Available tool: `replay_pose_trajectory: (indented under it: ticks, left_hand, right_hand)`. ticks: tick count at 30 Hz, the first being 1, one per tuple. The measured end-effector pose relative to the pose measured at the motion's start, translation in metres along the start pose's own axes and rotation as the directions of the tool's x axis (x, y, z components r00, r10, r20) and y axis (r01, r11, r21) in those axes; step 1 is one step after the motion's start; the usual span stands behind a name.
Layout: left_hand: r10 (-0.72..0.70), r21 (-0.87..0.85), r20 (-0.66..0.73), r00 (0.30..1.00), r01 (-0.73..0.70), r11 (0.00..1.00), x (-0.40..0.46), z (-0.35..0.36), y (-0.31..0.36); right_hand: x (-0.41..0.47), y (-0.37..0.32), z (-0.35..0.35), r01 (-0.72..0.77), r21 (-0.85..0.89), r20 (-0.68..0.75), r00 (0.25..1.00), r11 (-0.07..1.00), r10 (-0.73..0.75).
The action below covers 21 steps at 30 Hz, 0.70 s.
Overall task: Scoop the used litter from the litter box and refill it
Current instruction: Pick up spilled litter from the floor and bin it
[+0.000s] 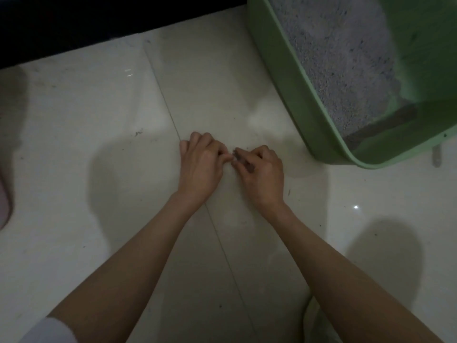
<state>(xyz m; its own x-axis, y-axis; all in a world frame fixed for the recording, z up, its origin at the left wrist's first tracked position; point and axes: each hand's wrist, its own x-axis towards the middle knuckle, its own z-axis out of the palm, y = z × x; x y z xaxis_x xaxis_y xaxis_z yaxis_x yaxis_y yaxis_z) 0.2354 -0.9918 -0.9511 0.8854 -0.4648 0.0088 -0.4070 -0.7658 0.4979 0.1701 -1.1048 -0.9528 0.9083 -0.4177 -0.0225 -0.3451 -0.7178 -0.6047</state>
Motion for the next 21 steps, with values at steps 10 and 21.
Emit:
replay_pose_trajectory:
  ticks: [10,21]
  left_hand:
    - [-0.360,-0.263,-0.043,0.932,0.338,0.904,-0.055,-0.045,-0.020]
    - [-0.278,-0.309,-0.197,0.940,0.209,0.928,-0.073,-0.124,-0.017]
  right_hand:
    - [0.000,-0.001,0.018,0.043,-0.095,-0.102,0.993,0.995,-0.052]
    - [0.007,-0.088,-0.013,-0.209,0.297,0.112,0.977,0.932,0.184]
